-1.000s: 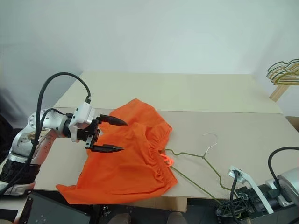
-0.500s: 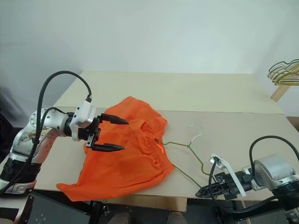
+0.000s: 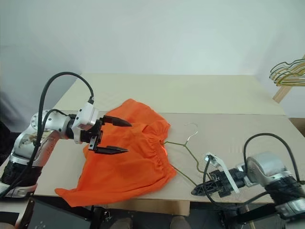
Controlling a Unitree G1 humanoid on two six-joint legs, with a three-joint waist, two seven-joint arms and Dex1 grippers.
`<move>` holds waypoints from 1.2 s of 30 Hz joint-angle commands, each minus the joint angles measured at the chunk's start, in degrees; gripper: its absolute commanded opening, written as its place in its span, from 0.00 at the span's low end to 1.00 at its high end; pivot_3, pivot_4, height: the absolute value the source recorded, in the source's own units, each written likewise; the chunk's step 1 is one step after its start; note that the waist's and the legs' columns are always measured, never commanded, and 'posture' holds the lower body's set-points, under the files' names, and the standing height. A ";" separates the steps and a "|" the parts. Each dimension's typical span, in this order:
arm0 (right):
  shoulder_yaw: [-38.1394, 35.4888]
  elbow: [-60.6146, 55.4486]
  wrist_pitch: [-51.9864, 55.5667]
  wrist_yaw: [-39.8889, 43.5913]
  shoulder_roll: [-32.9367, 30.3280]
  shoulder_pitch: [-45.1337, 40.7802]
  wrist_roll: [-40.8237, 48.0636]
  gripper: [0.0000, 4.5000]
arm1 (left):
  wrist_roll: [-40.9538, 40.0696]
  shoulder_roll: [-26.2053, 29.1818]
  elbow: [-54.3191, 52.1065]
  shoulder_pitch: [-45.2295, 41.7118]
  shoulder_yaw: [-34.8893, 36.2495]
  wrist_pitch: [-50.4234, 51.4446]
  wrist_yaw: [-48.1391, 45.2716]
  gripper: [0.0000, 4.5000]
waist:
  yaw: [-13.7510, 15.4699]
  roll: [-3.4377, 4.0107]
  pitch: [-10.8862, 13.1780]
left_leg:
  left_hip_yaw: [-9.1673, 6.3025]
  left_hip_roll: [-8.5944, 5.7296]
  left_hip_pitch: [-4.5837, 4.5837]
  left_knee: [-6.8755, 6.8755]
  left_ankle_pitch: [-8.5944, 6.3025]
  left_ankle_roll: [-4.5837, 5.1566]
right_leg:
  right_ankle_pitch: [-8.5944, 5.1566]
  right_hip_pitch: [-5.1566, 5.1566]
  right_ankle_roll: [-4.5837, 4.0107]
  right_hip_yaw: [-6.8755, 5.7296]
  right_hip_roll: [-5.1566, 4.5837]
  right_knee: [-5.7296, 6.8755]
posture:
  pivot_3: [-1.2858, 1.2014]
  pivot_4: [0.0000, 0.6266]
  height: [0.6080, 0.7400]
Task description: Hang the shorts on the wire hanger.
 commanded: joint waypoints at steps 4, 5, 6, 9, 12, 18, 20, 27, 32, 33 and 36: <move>-3.38 7.88 3.16 -4.19 3.79 -4.68 -0.96 0.00 | 0.17 0.91 -1.28 0.46 1.43 -0.93 0.56 0.99 | 0.79 -0.02 -0.01 | -0.04 -0.02 -0.17 0.09 0.00 0.00 | 0.01 -0.13 -0.01 -0.04 -0.02 0.00 | 0.53 0.03 1.00; -4.41 8.84 3.64 -4.49 4.65 -5.52 -0.48 0.00 | 0.16 0.94 -1.54 0.74 1.44 -0.94 0.68 0.99 | 0.71 -0.05 -0.03 | -0.03 0.00 -0.09 0.09 0.00 0.00 | 0.04 -0.08 -0.06 -0.02 0.01 0.00 | 0.53 0.03 1.00; -4.93 8.43 3.84 -3.90 4.80 -5.85 0.39 0.00 | 0.12 0.97 -1.81 0.98 1.47 -0.92 0.76 0.99 | 0.76 -0.03 -0.04 | -0.03 0.03 -0.01 0.07 0.00 0.00 | 0.07 -0.02 -0.10 -0.02 0.06 0.01 | 0.53 0.03 1.00; -7.30 6.21 3.48 -1.95 4.47 -5.62 3.12 0.00 | 0.18 1.07 -1.97 1.13 1.55 -0.95 0.88 0.99 | 1.16 0.11 -0.10 | -0.03 0.03 0.03 -0.02 0.00 0.00 | 0.06 -0.03 -0.08 -0.02 0.08 0.03 | 0.53 0.03 1.00; -12.64 7.40 2.93 -1.94 5.03 -5.32 5.24 0.00 | 0.33 1.20 -1.80 1.15 1.60 -1.24 0.83 0.99 | 1.29 0.11 -0.10 | -0.07 0.03 -0.08 0.01 0.00 0.00 | 0.06 -0.08 -0.08 -0.06 0.06 0.00 | 0.53 0.01 1.00; -18.50 5.94 3.71 -4.43 5.72 -1.92 7.50 0.00 | 0.42 1.32 -1.39 0.85 1.49 -1.88 0.87 0.99 | 1.32 0.11 -0.11 | -0.07 0.04 -0.07 0.01 0.01 0.00 | 0.06 -0.06 -0.09 -0.08 0.08 0.01 | 0.53 0.00 1.00; -14.78 3.94 3.31 -6.35 5.54 -1.36 5.38 0.00 | 0.46 1.28 -1.24 0.72 1.39 -2.05 0.84 0.99 | 1.24 0.11 -0.11 | -0.06 0.03 -0.07 0.02 0.01 0.00 | 0.06 -0.06 -0.09 -0.07 0.07 0.01 | 0.53 0.00 1.00; -4.77 2.26 0.96 -5.56 3.96 -2.79 1.66 0.00 | 1.19 1.02 -0.30 -0.20 0.82 -3.10 0.61 0.99 | 1.06 0.12 -0.12 | -0.04 0.05 -0.05 0.02 0.01 0.00 | 0.06 -0.07 -0.09 -0.04 0.08 0.04 | 0.53 0.00 1.00; -1.29 -5.52 0.08 -1.57 -2.35 0.02 3.17 0.00 | 1.60 0.64 -1.98 1.30 -0.41 -2.57 1.00 0.99 | 1.43 0.12 -0.13 | -0.06 0.05 -0.10 0.02 0.01 0.00 | 0.06 -0.10 -0.08 -0.08 0.08 0.01 | 0.53 0.00 1.00; -1.52 -8.46 0.75 -1.43 -3.75 1.66 4.22 0.00 | 1.72 0.65 -2.76 2.33 -1.10 -2.51 0.75 0.99 | 1.49 0.12 -0.13 | -0.07 0.05 -0.11 0.02 0.01 0.00 | 0.06 -0.10 -0.08 -0.09 0.07 0.00 | 0.53 0.00 1.00; -4.11 -14.26 2.51 -2.11 -6.36 7.33 7.05 0.00 | 2.65 0.63 -3.83 4.71 -2.44 -3.99 -0.17 0.99 | 1.43 0.12 -0.13 | -0.07 0.06 -0.11 0.02 0.01 0.00 | 0.06 -0.09 -0.08 -0.09 0.08 -0.02 | 0.52 0.00 1.00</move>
